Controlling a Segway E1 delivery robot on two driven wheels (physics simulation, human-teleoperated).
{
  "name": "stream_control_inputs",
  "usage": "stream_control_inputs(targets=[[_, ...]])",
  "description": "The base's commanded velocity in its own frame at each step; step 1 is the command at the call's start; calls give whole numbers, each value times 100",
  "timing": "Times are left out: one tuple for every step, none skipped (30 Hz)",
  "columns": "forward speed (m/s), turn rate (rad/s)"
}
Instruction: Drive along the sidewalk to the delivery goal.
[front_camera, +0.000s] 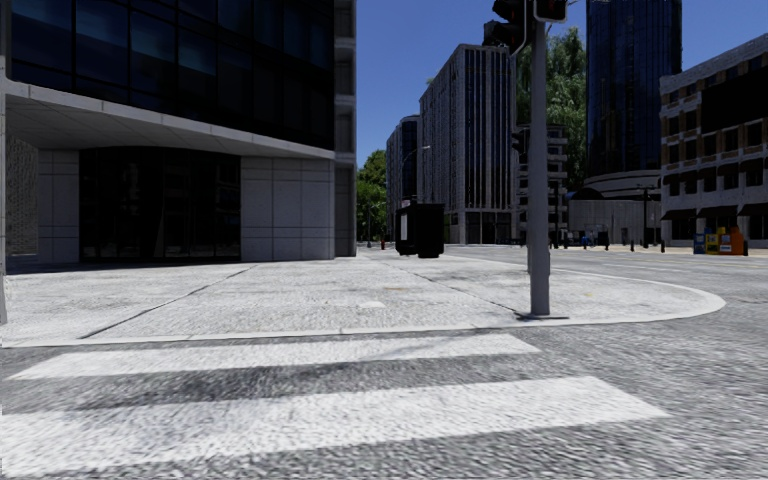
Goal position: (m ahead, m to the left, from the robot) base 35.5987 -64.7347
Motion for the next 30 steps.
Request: stream_control_inputs(targets=[[200, 0], [200, 0], [200, 0], [200, 0], [200, 0], [200, 0], [200, 0], [200, 0], [200, 0], [200, 0], [200, 0], [200, 0], [200, 0], [200, 0], [200, 0], [200, 0], [200, 0], [200, 0], [200, 0], [200, 0], [200, 0], [200, 0], [200, 0], [200, 0], [200, 0], [200, 0], [200, 0], [200, 0], [200, 0], [200, 0]])
